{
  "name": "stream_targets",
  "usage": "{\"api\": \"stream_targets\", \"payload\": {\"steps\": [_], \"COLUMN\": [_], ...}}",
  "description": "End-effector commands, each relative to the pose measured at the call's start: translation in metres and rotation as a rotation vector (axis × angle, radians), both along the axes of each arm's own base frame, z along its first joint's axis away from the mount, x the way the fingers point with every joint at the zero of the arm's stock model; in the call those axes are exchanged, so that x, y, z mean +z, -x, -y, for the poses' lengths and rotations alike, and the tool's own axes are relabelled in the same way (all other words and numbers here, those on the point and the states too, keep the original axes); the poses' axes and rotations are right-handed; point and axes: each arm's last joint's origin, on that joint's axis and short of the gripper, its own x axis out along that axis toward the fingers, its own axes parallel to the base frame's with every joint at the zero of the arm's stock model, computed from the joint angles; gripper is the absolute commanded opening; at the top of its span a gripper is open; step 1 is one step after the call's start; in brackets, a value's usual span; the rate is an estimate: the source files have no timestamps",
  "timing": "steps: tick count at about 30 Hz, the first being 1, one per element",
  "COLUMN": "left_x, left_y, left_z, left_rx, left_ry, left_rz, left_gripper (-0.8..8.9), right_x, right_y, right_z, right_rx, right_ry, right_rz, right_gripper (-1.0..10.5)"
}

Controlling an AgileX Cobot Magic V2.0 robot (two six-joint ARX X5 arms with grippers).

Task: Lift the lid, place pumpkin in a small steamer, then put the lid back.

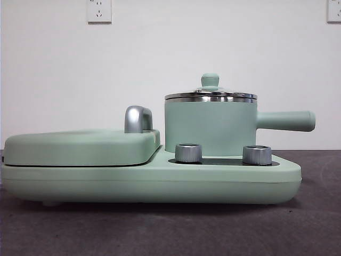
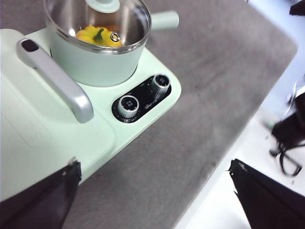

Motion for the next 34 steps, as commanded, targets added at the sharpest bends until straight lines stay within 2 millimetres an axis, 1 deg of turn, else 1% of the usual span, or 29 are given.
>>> {"api": "stream_targets", "payload": {"steps": [1,2,3,4,5,6,7,11,23,26,29,32,34], "left_x": [-0.014,-0.019,-0.023,-0.026,-0.028,-0.029,-0.030,-0.029,-0.028,-0.030,-0.041,-0.067,-0.089], "left_y": [0.010,0.014,0.017,0.020,0.022,0.024,0.026,0.030,0.030,0.033,0.030,0.022,0.021], "left_z": [-0.007,-0.010,-0.013,-0.015,-0.017,-0.019,-0.021,-0.024,-0.024,-0.029,-0.033,-0.043,-0.052], "left_rx": [0.055,0.070,0.076,0.080,0.088,0.093,0.099,0.101,0.100,0.119,0.176,0.258,0.345], "left_ry": [0.087,0.095,0.095,0.092,0.092,0.093,0.096,0.097,0.105,0.131,0.166,0.156,0.147], "left_rz": [-0.036,-0.040,-0.041,-0.039,-0.033,-0.029,-0.027,-0.021,-0.013,0.019,0.067,0.231,0.293], "left_gripper": [4.57,3.49,2.29,-0.24,0.31,0.01,0.06,0.06,0.06,0.06,0.06,0.06,0.06], "right_x": [0.005,0.006,0.006,0.006,0.006,0.006,0.006,0.006,0.009,0.009,0.009,0.009,0.009], "right_y": [-0.001,-0.001,-0.001,-0.002,-0.002,-0.002,-0.003,-0.003,-0.003,-0.003,-0.003,-0.003,-0.003], "right_z": [-0.001,-0.001,-0.002,-0.002,-0.002,-0.002,-0.003,-0.003,-0.003,-0.003,-0.003,-0.003,-0.003], "right_rx": [0.015,0.018,0.025,0.031,0.032,0.034,0.034,0.028,0.026,0.026,0.027,0.026,0.026], "right_ry": [-0.012,-0.014,-0.013,-0.011,-0.009,-0.005,-0.002,-0.004,-0.021,-0.021,-0.021,-0.021,-0.021], "right_rz": [0.043,0.052,0.061,0.064,0.064,0.066,0.060,0.059,0.087,0.087,0.088,0.087,0.087], "right_gripper": [5.4,5.1,4.0,2.3,-0.1,0.3,0.3,0.3,0.3,0.3,0.3,0.3,0.3]}}
